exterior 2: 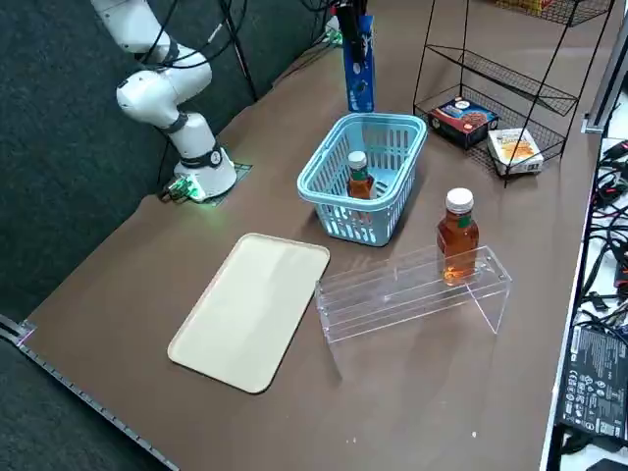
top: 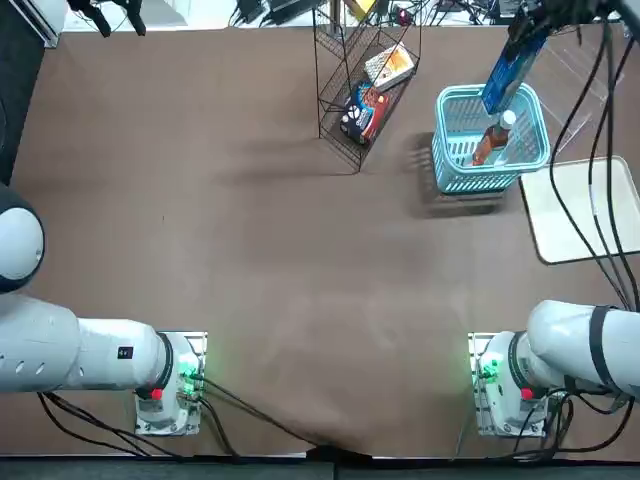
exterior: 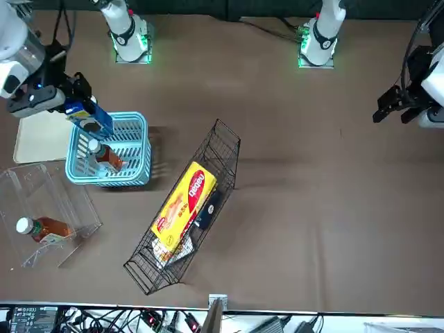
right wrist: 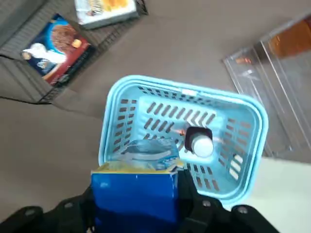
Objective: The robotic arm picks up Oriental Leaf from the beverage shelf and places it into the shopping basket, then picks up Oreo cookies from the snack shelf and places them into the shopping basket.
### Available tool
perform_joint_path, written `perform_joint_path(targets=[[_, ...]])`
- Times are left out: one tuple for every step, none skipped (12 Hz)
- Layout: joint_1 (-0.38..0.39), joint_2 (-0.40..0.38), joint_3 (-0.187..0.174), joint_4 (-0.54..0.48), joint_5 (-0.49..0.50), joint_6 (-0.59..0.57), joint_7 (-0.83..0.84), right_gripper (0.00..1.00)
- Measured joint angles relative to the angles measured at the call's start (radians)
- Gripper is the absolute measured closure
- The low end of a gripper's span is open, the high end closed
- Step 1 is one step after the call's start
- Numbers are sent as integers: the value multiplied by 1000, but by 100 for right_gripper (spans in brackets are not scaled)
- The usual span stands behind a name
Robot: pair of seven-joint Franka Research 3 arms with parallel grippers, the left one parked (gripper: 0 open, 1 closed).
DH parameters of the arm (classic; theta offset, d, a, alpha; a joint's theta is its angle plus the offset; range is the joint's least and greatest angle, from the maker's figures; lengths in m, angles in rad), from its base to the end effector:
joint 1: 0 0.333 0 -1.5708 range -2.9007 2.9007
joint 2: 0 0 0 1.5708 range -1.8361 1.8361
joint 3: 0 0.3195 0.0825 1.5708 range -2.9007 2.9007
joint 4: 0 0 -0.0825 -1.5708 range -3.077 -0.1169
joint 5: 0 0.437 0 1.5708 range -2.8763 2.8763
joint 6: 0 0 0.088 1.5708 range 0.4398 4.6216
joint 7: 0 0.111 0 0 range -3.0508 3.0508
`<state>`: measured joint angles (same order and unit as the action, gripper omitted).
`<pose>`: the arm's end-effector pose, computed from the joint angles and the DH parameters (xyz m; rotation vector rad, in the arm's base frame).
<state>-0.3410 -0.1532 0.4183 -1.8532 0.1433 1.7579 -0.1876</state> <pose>0.5708 0.0700 0.5733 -3.0423 -0.3644 -0.0766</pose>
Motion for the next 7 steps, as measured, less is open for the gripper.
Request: perform_joint_path(targets=[[0, 0, 17, -9, -24, -1, 53, 37], [0, 0, 32, -21, -41, 1, 101, 37], [1, 0, 44, -35, -49, 5, 136, 37], [2, 0, 53, -49, -52, 14, 163, 37], [3, 1, 61, -63, -52, 29, 192, 37], [7, 1, 71, -96, -53, 71, 218, 37], [9, 2, 75, -116, -53, 97, 224, 37]])
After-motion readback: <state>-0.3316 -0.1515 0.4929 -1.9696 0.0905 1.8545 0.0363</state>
